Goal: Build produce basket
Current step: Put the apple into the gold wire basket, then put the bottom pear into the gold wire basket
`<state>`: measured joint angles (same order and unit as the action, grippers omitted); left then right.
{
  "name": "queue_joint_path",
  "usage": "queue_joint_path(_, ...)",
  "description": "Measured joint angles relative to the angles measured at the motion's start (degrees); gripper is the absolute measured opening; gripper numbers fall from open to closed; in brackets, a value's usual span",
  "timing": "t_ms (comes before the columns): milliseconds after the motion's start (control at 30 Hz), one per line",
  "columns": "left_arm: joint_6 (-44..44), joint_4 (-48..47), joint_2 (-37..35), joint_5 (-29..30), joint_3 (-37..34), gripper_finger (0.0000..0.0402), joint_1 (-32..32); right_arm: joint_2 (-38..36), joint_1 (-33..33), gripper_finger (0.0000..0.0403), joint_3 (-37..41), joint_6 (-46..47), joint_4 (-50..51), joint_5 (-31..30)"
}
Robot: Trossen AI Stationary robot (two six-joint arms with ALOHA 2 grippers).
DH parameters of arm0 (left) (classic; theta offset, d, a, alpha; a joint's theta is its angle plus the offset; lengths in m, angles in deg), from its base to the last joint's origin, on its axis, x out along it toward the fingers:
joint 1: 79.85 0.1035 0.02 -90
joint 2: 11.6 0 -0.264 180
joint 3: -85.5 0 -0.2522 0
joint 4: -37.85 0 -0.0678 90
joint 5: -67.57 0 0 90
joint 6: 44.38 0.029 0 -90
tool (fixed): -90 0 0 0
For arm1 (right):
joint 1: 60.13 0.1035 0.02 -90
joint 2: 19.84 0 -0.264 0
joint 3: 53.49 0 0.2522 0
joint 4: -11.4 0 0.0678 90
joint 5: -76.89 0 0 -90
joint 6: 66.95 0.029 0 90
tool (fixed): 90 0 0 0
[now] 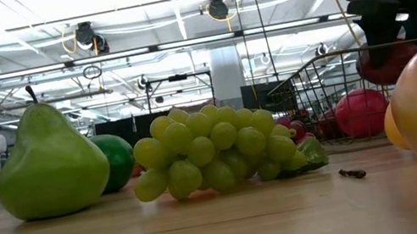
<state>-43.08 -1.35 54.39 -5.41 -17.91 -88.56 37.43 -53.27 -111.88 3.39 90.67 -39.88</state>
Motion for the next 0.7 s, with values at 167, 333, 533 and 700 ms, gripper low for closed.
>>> queue_joint_path(167,-0.36,-0.02,0.0,0.0,0.0,0.0177,0.0,1.3,-0.16,0.0395,0.0,-2.39,-0.83,-0.04)
queue_joint_path(333,-0.36,-0.02,0.0,0.0,0.0,0.0177,0.0,1.09,-1.6,0.0398,0.02,-2.31,-0.63,-0.27)
queue_joint_path(533,-0.36,-0.02,0.0,0.0,0.0,0.0177,0.0,-1.17,-2.4,0.0395,0.02,-2.38,-1.46,1.44)
queue_joint_path(700,-0.34,-0.02,0.0,0.0,0.0,0.0177,0.0,-3.54,-2.23,0.0395,0.02,-3.66,-3.74,3.02)
